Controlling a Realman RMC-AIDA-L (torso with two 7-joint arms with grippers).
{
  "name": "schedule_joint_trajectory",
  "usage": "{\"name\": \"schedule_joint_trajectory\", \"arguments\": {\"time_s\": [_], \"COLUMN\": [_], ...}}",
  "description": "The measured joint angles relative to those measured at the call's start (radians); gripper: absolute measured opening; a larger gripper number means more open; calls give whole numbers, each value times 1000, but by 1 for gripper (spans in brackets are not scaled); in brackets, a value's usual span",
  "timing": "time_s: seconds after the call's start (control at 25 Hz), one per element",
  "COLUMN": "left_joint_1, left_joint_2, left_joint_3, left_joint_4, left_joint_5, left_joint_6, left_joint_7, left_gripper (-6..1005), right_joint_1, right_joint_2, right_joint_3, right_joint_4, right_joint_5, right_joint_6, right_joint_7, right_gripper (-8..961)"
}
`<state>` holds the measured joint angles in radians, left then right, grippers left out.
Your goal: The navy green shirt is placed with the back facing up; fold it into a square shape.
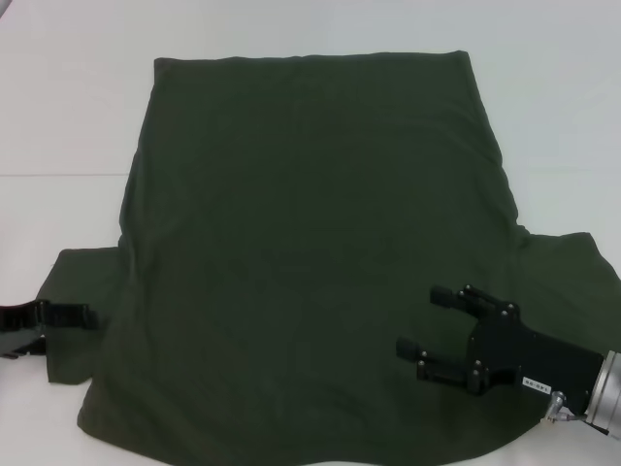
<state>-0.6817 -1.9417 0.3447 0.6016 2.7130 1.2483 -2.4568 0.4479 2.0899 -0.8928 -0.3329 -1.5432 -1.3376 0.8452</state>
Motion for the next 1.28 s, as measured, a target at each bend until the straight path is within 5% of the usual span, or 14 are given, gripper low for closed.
{"name": "schedule_joint_trajectory", "arguments": {"time_s": [1.28], "left_joint_1": [-31], "left_joint_2": [-2], "left_joint_3": [22], "left_joint_4": [-10], "left_joint_5": [29], "left_joint_6": [-3], "left_joint_7": [-22], "left_gripper": [933], "right_joint_1": [0], "right_joint_2": [1], "right_joint_3": [0], "right_joint_4": [0], "right_joint_5": [0], "right_joint_6": [0], "right_joint_7": [-2], "right_gripper": [927]}}
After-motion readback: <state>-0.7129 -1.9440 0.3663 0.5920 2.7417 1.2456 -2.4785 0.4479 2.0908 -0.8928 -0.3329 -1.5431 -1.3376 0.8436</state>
